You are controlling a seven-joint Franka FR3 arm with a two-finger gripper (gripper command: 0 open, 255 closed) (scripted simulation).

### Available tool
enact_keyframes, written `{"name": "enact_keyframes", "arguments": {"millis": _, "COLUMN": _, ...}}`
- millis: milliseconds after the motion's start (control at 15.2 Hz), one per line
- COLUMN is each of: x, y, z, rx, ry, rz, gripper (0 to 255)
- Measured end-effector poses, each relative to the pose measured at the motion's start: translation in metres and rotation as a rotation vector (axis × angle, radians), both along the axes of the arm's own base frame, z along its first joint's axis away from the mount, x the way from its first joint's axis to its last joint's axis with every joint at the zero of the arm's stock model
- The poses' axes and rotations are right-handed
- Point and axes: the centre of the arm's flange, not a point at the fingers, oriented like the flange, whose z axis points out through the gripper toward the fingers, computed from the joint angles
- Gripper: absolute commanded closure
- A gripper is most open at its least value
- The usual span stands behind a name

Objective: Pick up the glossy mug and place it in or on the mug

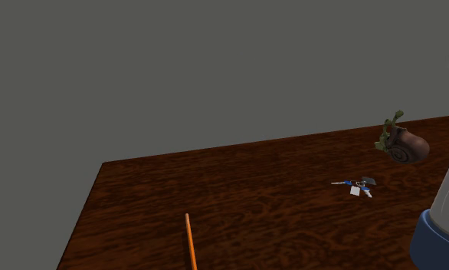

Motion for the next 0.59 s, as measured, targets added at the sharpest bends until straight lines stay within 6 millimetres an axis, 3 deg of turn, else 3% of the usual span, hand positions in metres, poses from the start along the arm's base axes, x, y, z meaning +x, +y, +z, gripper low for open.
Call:
{"name": "enact_keyframes", "arguments": {"millis": 198, "x": 0.0, "y": -0.0001, "z": 0.0, "rx": 0.0, "ry": 0.0, "rz": 0.0, "gripper": 255}}
{"name": "enact_keyframes", "arguments": {"millis": 264, "x": -0.0001, "y": -0.0001, "z": -0.0001, "rx": 0.0, "ry": 0.0, "rz": 0.0, "gripper": 0}}
{"name": "enact_keyframes", "arguments": {"millis": 594, "x": 0.0, "y": 0.0008, "z": -0.0025, "rx": 0.004, "ry": 0.002, "rz": 0.001, "gripper": 0}}
